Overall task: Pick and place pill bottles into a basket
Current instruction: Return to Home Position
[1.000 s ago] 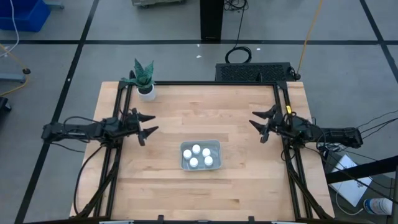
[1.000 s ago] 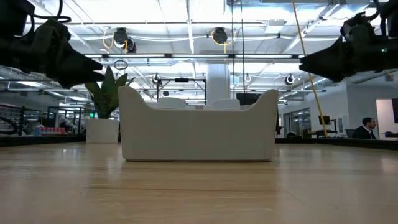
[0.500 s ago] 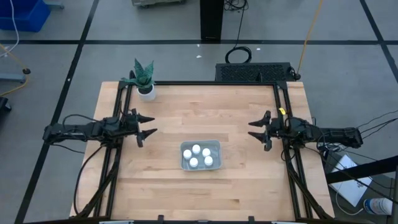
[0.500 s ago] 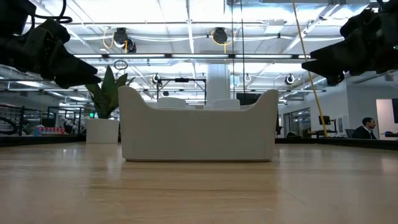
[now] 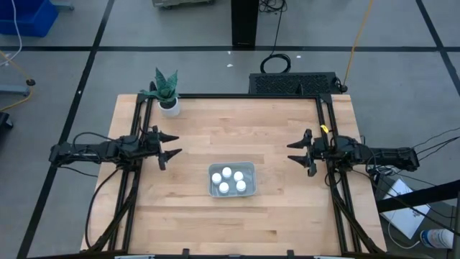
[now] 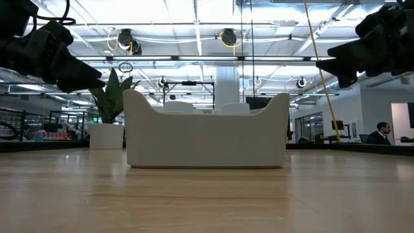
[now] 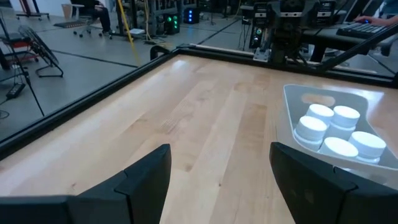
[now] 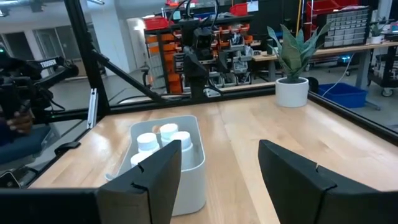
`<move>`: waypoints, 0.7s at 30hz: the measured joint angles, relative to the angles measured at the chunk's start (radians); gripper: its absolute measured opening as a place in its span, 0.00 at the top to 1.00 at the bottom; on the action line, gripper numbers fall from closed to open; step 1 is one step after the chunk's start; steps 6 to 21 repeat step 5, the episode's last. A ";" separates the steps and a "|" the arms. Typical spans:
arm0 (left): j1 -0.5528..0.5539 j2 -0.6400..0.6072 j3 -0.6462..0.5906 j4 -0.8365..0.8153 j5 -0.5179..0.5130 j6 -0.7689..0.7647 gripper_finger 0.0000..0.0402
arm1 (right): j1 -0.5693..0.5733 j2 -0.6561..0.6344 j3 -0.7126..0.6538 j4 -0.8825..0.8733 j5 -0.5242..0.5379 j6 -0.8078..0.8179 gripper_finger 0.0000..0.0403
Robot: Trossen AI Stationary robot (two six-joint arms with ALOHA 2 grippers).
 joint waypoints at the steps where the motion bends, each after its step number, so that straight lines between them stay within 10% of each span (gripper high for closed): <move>1: 0.000 0.000 0.000 0.000 0.000 0.000 0.31 | 0.000 0.000 0.000 0.000 0.000 0.000 0.48; 21: 0.000 0.000 0.000 0.000 0.000 0.000 0.31 | 0.000 0.000 0.000 0.003 0.000 0.000 0.48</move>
